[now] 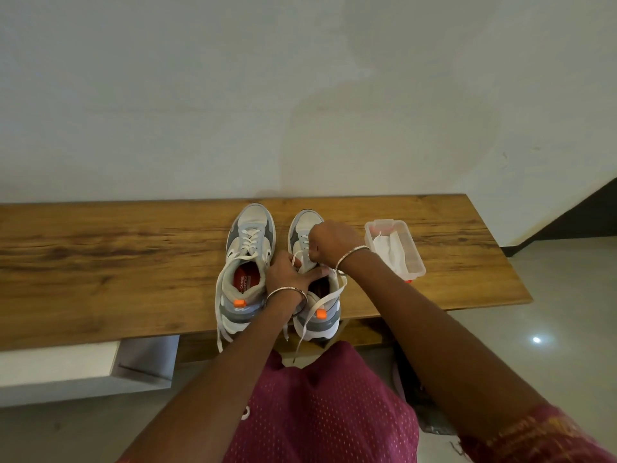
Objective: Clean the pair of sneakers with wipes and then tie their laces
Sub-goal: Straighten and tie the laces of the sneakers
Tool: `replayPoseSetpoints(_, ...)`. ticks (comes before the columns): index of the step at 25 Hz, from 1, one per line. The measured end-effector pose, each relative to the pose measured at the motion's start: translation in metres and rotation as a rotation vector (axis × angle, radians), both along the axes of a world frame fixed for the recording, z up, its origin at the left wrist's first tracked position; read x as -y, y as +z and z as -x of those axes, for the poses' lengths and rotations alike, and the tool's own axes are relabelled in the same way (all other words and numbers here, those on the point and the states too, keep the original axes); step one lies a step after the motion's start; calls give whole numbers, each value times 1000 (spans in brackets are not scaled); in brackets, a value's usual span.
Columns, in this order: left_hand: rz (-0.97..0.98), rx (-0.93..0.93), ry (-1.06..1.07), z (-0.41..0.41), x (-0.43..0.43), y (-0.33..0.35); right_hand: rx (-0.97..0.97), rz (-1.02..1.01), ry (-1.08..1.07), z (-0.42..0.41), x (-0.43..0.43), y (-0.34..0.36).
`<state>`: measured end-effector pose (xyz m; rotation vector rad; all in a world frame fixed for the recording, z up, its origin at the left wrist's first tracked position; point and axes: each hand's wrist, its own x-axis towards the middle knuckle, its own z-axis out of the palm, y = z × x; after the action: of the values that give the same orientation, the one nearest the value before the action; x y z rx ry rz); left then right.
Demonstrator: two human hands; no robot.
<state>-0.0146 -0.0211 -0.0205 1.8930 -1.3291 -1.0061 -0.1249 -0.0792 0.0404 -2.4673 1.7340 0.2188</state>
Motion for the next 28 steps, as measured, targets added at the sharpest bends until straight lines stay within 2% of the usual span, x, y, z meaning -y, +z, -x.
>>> replayPoseSetpoints(3,4,7,17,-1,0,-1,-139,-27,113,-10,1,1)
replayPoseSetpoints(6,11,10,14,-3,0,-3,-155,-33,144,-7,0,-6)
replayPoseSetpoints(9,6,20,1,-4,1,-6,-88,-32,125,-2,-4,-8)
replayPoseSetpoints(12,-13,28,12,-3,0,-3,127,-44,17,7,-8,-6)
replayPoseSetpoints(15,-12,34,15,-2,0,-3,454,-112,-328,32,-24,-10)
replayPoseSetpoints(17,-11,36,21,-2,-1,-2,517,-251,-465,40,-43,-17)
replayPoseSetpoints(19,-12,55,13,-2,-1,-2,534,-402,-518,44,-57,-21)
replayPoseSetpoints(22,-26,68,10,-2,0,-2,670,-536,-580,47,-59,-18)
replayPoseSetpoints(24,-45,58,16,-2,1,-3,853,-631,-694,49,-55,-8)
replayPoseSetpoints(26,-61,59,10,-2,2,-3,1116,-761,-853,49,-49,6)
replayPoseSetpoints(28,-73,49,1,-3,2,-2,1247,-797,-911,48,-40,21)
